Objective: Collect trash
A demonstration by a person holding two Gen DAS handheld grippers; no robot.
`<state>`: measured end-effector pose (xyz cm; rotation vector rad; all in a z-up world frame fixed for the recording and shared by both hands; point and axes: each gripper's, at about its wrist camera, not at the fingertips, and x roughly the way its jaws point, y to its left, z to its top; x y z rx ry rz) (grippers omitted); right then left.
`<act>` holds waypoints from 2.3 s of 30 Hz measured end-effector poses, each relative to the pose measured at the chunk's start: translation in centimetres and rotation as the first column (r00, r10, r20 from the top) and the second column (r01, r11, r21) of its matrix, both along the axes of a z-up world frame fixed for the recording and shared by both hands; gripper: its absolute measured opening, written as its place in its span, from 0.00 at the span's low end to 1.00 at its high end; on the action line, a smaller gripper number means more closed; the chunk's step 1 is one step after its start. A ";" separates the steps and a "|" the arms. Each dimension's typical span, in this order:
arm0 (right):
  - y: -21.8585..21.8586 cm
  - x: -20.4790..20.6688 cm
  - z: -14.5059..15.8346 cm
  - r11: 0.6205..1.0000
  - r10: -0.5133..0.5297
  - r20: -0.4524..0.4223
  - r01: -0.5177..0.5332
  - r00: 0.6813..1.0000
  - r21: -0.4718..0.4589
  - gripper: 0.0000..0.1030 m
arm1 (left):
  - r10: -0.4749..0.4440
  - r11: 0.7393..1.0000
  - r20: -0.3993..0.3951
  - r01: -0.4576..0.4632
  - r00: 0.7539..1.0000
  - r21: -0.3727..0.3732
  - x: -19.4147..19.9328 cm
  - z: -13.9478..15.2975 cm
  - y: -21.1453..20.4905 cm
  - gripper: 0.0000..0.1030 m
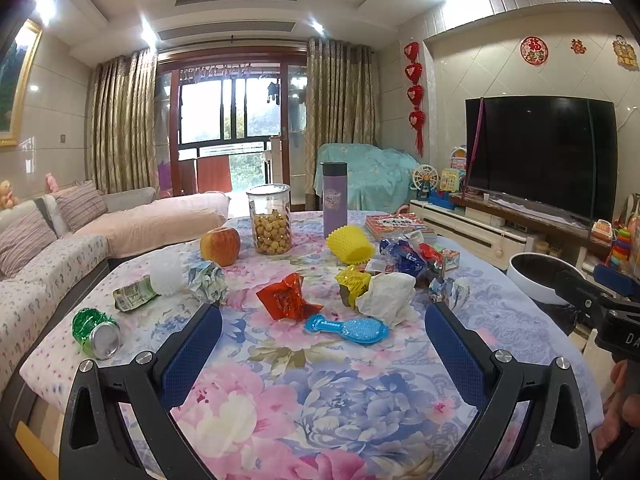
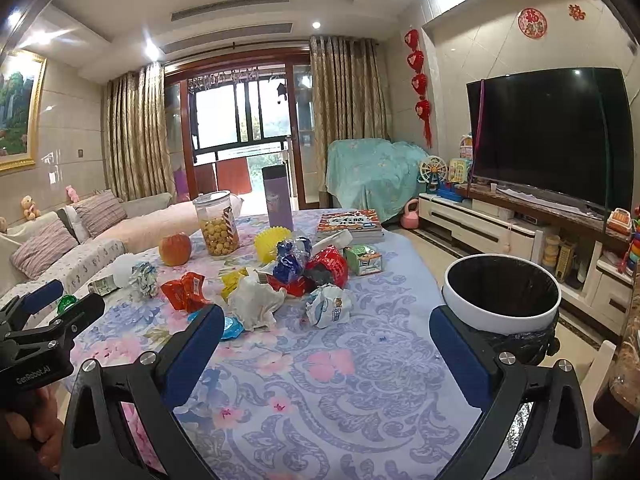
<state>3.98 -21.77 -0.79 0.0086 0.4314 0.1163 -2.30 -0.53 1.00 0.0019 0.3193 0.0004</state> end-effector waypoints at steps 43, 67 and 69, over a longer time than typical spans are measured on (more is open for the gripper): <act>0.3 -0.3 0.2 1.000 0.012 -0.005 -0.012 1.000 0.018 1.00 | -0.007 1.000 -0.015 0.007 1.000 0.006 0.9 -1.0 -0.1 0.99; -0.7 6.5 -3.3 0.993 0.062 -0.193 -0.042 0.979 0.108 1.00 | 0.027 0.999 -0.216 -0.031 0.976 -0.017 9.4 -2.8 1.8 0.99; -0.6 7.5 -3.7 0.991 0.070 -0.216 -0.043 0.974 0.124 1.00 | 0.038 0.999 -0.233 -0.042 0.972 -0.015 10.6 -3.0 2.1 0.99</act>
